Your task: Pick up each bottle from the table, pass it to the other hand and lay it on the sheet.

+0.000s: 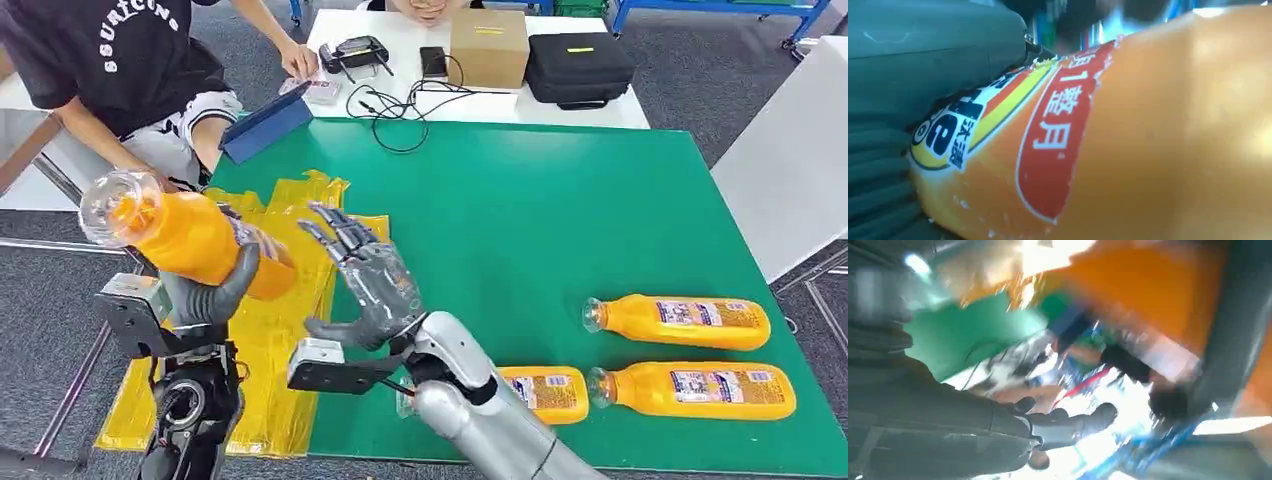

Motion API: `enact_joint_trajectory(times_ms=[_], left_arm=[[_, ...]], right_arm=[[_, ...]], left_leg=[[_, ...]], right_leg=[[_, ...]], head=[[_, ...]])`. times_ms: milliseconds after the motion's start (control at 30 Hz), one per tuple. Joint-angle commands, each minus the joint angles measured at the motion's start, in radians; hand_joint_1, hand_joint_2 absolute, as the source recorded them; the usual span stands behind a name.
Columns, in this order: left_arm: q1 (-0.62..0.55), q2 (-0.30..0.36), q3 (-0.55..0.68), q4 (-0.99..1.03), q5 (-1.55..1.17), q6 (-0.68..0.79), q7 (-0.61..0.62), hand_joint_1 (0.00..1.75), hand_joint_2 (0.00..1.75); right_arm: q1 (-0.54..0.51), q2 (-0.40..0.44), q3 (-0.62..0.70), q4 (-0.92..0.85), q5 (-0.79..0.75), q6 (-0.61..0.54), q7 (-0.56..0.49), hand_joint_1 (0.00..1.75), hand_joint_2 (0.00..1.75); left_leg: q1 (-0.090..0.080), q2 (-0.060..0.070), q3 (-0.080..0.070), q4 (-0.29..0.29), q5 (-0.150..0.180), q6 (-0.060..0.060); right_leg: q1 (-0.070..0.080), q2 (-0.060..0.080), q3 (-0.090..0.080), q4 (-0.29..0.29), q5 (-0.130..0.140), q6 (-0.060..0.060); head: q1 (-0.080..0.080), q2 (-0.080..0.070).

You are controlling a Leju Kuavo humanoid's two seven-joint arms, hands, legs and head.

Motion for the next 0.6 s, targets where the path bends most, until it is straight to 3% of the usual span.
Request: enact_joint_trajectory(times_ms=[33, 67, 233, 600], left_arm=[[0.024, 0.016, 0.103, -0.011, -0.158, 0.135, 0.01, 1.75, 1.75], [0.029, 0.017, 0.11, -0.014, -0.183, 0.147, 0.014, 1.75, 1.75], [0.047, 0.02, 0.129, -0.034, -0.238, 0.163, 0.025, 1.75, 1.75], [0.046, 0.014, 0.129, -0.036, -0.243, 0.159, 0.028, 1.75, 1.75]], right_arm=[[0.195, -0.158, -0.262, -0.434, 0.055, 0.018, 0.047, 0.0, 1.75], [0.208, -0.161, -0.276, -0.449, 0.055, 0.02, 0.043, 0.0, 1.75], [0.234, -0.168, -0.307, -0.483, 0.053, 0.034, 0.031, 0.0, 1.75], [0.231, -0.157, -0.305, -0.477, 0.055, 0.037, 0.03, 0.0, 1.75]], left_leg=[[0.0, -0.001, 0.003, -0.001, -0.001, -0.001], [0.0, -0.001, 0.008, -0.002, -0.003, -0.002], [0.0, 0.0, 0.002, -0.001, -0.001, -0.001], [0.0, 0.002, 0.006, -0.002, -0.002, -0.002]], right_leg=[[0.0, -0.002, 0.004, -0.002, -0.001, 0.0], [0.0, -0.003, 0.009, -0.003, -0.003, 0.0], [0.0, -0.001, 0.003, -0.001, -0.001, 0.0], [0.001, 0.0, 0.006, -0.003, -0.002, -0.001]], head=[[0.0, 0.0], [0.0, 0.0], [0.0, 0.0], [0.0, 0.0]])
